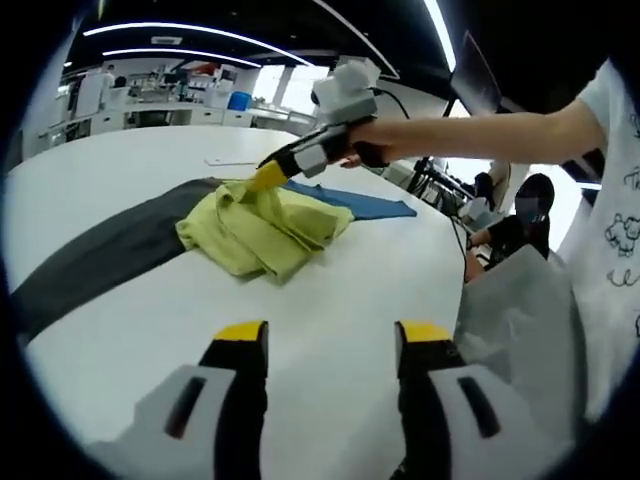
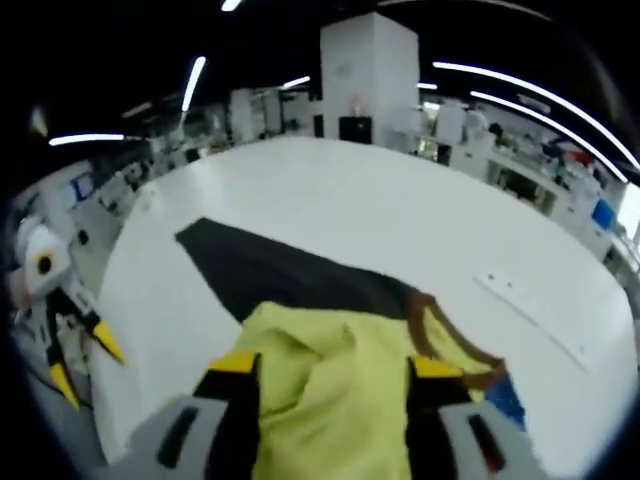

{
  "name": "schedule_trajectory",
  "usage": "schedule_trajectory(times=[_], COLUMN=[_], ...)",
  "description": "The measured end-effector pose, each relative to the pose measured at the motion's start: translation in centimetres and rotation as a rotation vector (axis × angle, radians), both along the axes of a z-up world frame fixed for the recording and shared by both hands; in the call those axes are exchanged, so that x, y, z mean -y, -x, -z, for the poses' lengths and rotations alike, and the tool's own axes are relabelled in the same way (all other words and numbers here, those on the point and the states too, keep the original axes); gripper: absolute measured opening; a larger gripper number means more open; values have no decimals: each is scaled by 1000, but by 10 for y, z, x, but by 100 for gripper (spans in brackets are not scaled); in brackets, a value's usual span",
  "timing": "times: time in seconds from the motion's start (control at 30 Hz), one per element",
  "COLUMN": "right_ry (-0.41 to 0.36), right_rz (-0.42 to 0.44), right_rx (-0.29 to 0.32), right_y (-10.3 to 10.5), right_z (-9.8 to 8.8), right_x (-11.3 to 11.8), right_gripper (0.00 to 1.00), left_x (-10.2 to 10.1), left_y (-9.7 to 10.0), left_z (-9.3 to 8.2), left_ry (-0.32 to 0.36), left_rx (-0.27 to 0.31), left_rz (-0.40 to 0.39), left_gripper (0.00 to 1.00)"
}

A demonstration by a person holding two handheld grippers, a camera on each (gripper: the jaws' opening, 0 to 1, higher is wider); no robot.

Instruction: Fold the garment on the visible template until the final outline fits inside the template.

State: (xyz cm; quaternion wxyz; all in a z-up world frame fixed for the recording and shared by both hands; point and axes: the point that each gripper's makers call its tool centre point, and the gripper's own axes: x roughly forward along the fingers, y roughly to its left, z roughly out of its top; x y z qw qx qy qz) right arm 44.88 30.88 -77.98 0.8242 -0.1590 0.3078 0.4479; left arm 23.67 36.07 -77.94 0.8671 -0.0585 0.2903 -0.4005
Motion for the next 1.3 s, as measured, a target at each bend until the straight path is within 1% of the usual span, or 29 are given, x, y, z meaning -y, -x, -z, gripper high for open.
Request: schedule_trajectory(times=[0.17, 0.23, 0.3, 0.37, 0.43, 0.6, 0.7, 0.77, 0.83, 0.87, 0.9, 1.0, 1.07, 1.17, 1.23, 1.3], right_ry=[-2, -1, -7, -5, 6, 9, 32, 54, 66, 74, 80, 96, 100, 122, 131, 135], right_rz=[-4, -1, -8, -14, -25, -40, -67, -88, -102, -110, -113, -122, -133, -146, -142, -137], right_rx=[26, 33, 30, 28, 40, 52, 79, 78, 82, 89, 95, 85, 87, 94, 90, 98], right_y=[5, 6, 6, 9, 11, 24, 32, 42, 52, 56, 57, 64, 71, 78, 82, 85], right_z=[-3, -5, -4, -4, -6, -10, -10, -7, -6, -6, -6, -2, -1, 8, 11, 13], right_x=[6, 9, 10, 11, 13, 16, 20, 22, 25, 26, 27, 31, 33, 37, 41, 43], right_gripper=[84, 95, 99, 99, 99, 99, 99, 98, 94, 93, 94, 91, 89, 88, 83, 77], left_x=[1, 1, 2, 2, 2, 2, 1, -1, -1, 0, -1, 2, 3, 8, 9, 11], left_y=[-2, -2, -3, -4, -4, -6, -13, -20, -24, -26, -29, -39, -47, -54, -60, -64], left_z=[-1, -2, -3, -3, -3, -2, -1, 1, 0, 0, 1, 2, 7, 11, 16, 19], left_ry=[2, 4, 5, 5, 5, 9, 3, 3, 4, 5, 4, 4, 1, 3, 8, 6], left_rx=[3, 6, 7, 9, 8, 7, 7, 7, 8, 8, 7, 5, 1, -16, -29, -41], left_rz=[3, 2, 2, 4, 6, 0, -12, -24, -32, -34, -36, -44, -56, -81, -96, -107], left_gripper=[48, 48, 48, 48, 48, 47, 46, 45, 44, 44, 43, 41, 41, 41, 40, 38])
